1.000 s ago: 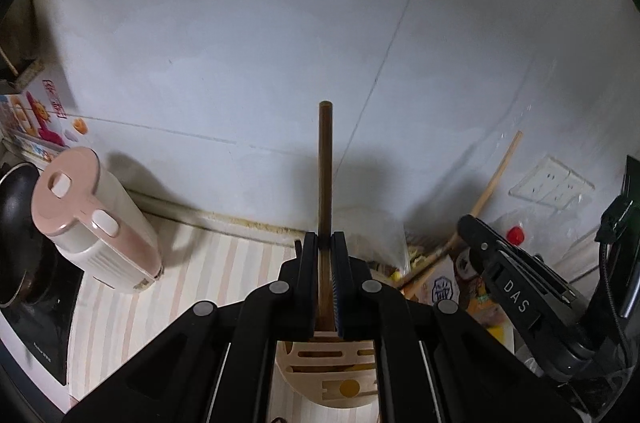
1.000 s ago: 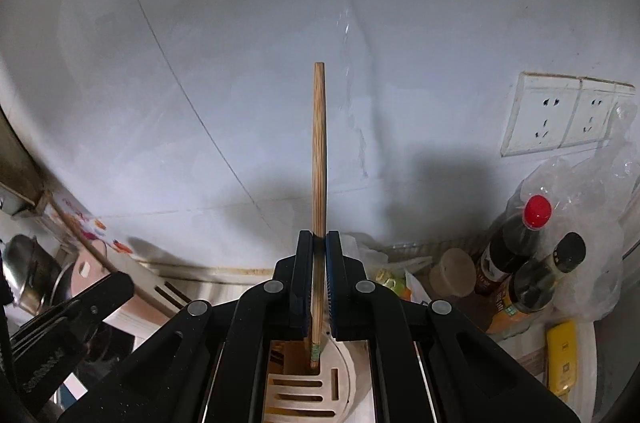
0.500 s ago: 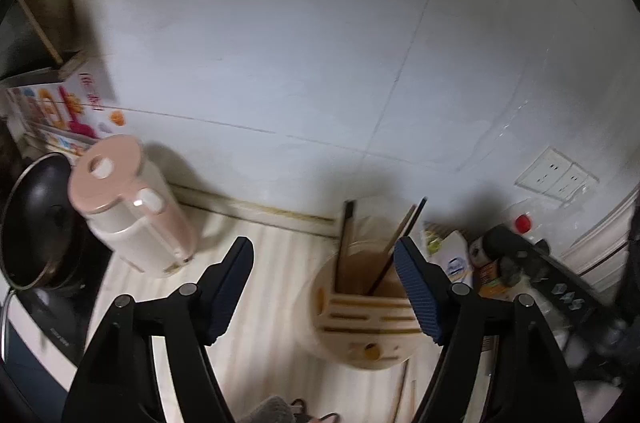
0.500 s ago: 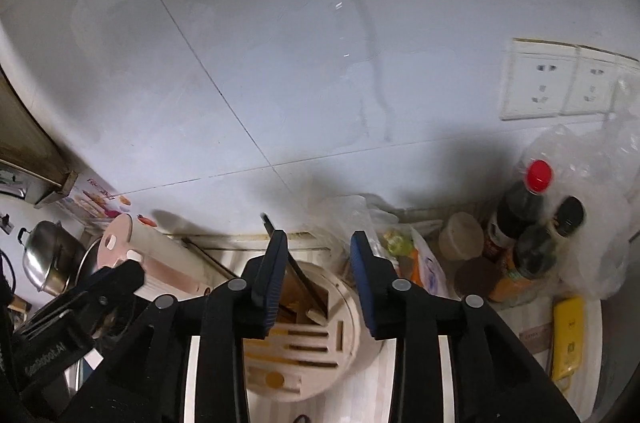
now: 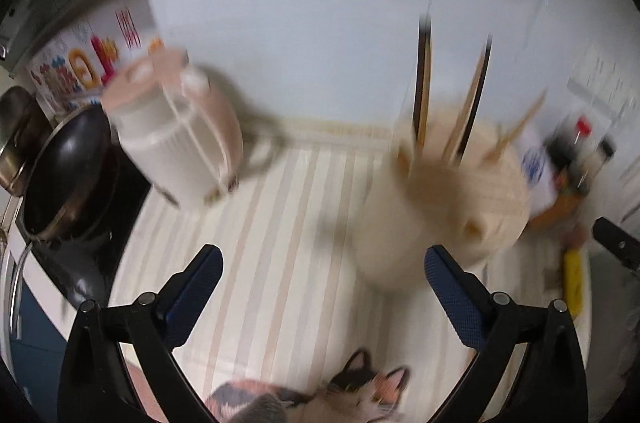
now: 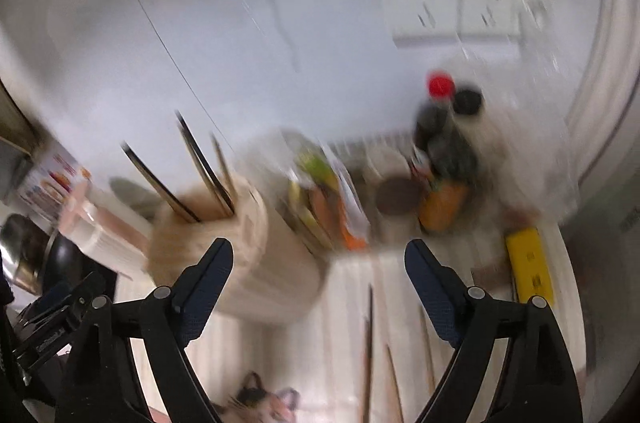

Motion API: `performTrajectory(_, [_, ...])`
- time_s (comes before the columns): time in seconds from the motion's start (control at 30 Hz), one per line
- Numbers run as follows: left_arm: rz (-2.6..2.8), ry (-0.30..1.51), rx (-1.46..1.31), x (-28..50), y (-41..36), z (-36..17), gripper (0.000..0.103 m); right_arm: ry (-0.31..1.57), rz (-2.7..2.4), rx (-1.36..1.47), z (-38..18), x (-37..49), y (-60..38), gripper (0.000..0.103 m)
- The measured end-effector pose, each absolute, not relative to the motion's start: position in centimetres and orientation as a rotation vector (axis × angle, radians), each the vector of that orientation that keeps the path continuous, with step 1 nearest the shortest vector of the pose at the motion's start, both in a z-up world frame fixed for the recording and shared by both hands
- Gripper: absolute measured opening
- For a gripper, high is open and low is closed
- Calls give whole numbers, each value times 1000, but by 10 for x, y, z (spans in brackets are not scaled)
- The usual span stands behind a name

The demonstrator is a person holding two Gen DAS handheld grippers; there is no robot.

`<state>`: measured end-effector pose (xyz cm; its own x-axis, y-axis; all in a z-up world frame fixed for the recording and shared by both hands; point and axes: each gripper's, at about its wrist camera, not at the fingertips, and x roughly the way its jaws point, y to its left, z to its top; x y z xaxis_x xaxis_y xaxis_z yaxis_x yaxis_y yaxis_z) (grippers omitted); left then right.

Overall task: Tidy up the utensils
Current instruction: 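Grasp a dark chopstick with the right tool while the left grasps a light wooden one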

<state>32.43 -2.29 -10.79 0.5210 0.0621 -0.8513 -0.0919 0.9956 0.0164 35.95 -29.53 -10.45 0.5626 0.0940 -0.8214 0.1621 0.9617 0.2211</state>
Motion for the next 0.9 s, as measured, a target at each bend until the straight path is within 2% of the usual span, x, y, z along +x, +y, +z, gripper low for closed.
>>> performTrajectory(0.1, [97, 1099, -19, 312, -29, -146, 103, 1080, -80, 287, -147, 344, -306, 89])
performTrajectory(0.17, [101, 1147, 6, 306, -34, -168, 103, 1146, -92, 302, -174, 335, -313, 82])
performTrajectory(0.23, [106, 1193, 31, 302, -42, -189, 103, 1223, -103, 301, -202, 326, -318, 65])
performTrajectory(0.33, [106, 1247, 76, 296, -53, -216, 103, 1312, -108, 306, -239, 314, -325, 51])
performTrajectory(0.4, [96, 1278, 106, 292, -64, -231, 103, 1364, -113, 315, -263, 304, -328, 45])
performTrajectory(0.63, [66, 1346, 179, 282, -93, -263, 103, 1468, -49, 390, -309, 285, -327, 42])
performTrajectory(0.7, [74, 1359, 192, 281, -95, -269, 103, 1468, -23, 388, -315, 286, -320, 38])
performTrajectory(0.77, [85, 1372, 199, 281, -93, -275, 103, 1480, -12, 382, -322, 289, -314, 30])
performTrajectory(0.83, [95, 1379, 200, 281, -92, -277, 103, 1506, -1, 379, -332, 292, -308, 10])
performTrajectory(0.9, [104, 1381, 203, 282, -91, -279, 103, 1493, -15, 337, -332, 294, -306, 4])
